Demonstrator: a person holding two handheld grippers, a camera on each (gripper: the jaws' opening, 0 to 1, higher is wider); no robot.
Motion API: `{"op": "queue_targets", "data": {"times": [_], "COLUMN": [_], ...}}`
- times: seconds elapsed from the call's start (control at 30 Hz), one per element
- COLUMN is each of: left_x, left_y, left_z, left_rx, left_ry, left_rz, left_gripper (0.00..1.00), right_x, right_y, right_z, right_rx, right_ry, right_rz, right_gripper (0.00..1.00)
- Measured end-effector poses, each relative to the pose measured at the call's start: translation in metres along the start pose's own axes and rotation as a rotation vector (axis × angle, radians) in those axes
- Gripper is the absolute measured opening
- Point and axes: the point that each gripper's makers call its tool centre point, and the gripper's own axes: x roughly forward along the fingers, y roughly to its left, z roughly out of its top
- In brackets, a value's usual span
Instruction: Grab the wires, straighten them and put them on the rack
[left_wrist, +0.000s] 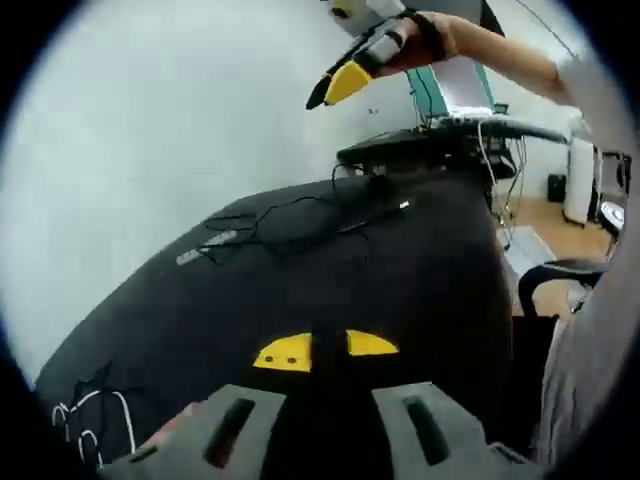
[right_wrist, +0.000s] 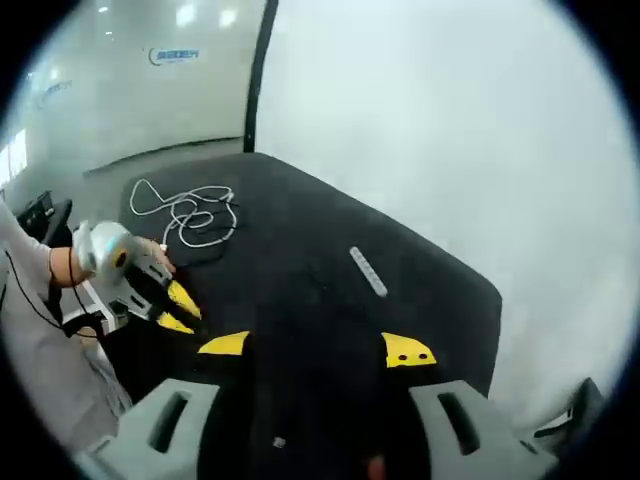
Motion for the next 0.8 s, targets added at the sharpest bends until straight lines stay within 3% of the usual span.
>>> {"op": "queue_targets", "data": {"times": [0.03,0.1,0.17,0.2,0.27,0.3,0.33,0.37,0.4,0.43,0.47,0.53,0.6,0.63,0.67,0.7,0.73,0.77,0.8], "left_x": [-0.001,-0.012,-0.023,-0.03,-0.044,-0.053,-0.062,-0.072,-0.086,-0.095,-0.109,-0.143,-0.177,-0.185,-0.192,-0.198,-0.202,-0.203,-0.204], "left_y": [0.002,-0.004,-0.007,-0.008,-0.003,0.005,0.015,0.023,0.036,0.051,0.078,0.122,0.145,0.146,0.146,0.146,0.147,0.149,0.153], "left_z": [0.008,0.023,0.044,0.053,0.056,0.054,0.057,0.06,0.06,0.057,0.052,0.04,0.034,0.032,0.026,0.019,0.012,0.008,0.003], "left_rx": [-0.029,0.004,0.005,0.008,0.118,0.182,0.188,0.136,0.059,-0.009,-0.088,-0.185,-0.252,-0.252,-0.255,-0.26,-0.26,-0.257,-0.272], "left_ry": [0.01,0.001,-0.049,-0.062,-0.045,-0.027,-0.048,-0.092,-0.133,-0.14,-0.142,-0.163,-0.222,-0.233,-0.22,-0.206,-0.194,-0.19,-0.184], "left_rz": [-0.02,-0.061,-0.089,-0.096,-0.063,-0.017,0.025,0.036,0.03,0.055,0.13,0.241,0.309,0.319,0.318,0.323,0.328,0.328,0.313], "left_gripper": [0.0,0.0,0.0,0.0,0.0,0.0,0.07,0.18,0.32,0.4,0.44,0.4,0.33,0.32,0.32,0.32,0.32,0.32,0.34], "right_x": [-0.002,-0.007,-0.01,-0.009,-0.002,0.005,0.015,0.031,0.044,0.052,0.065,0.093,0.123,0.128,0.131,0.122,0.11,0.089,0.073], "right_y": [0.004,0.008,0.015,0.027,0.039,0.052,0.065,0.067,0.068,0.072,0.078,0.082,0.083,0.091,0.093,0.108,0.124,0.125,0.115], "right_z": [0.003,0.012,0.016,0.018,0.015,0.009,-0.003,-0.026,-0.037,-0.041,-0.052,-0.062,-0.068,-0.067,-0.059,-0.051,-0.018,0.031,0.057], "right_rx": [-0.012,-0.076,-0.054,-0.019,-0.005,0.01,0.05,0.195,0.287,0.304,0.325,0.321,0.412,0.49,0.576,0.702,0.754,0.766,0.709], "right_ry": [-0.007,-0.034,-0.041,-0.051,-0.049,-0.039,-0.008,0.086,0.103,0.097,0.125,0.134,0.159,0.187,0.196,0.23,0.173,0.059,0.017], "right_rz": [0.002,0.001,0.018,0.065,0.114,0.158,0.201,0.174,0.154,0.168,0.162,0.147,0.122,0.153,0.203,0.274,0.42,0.491,0.455], "right_gripper": [0.46,0.46,0.46,0.46,0.46,0.45,0.43,0.43,0.43,0.43,0.44,0.45,0.42,0.28,0.02,0.01,0.01,0.01,0.01]}}
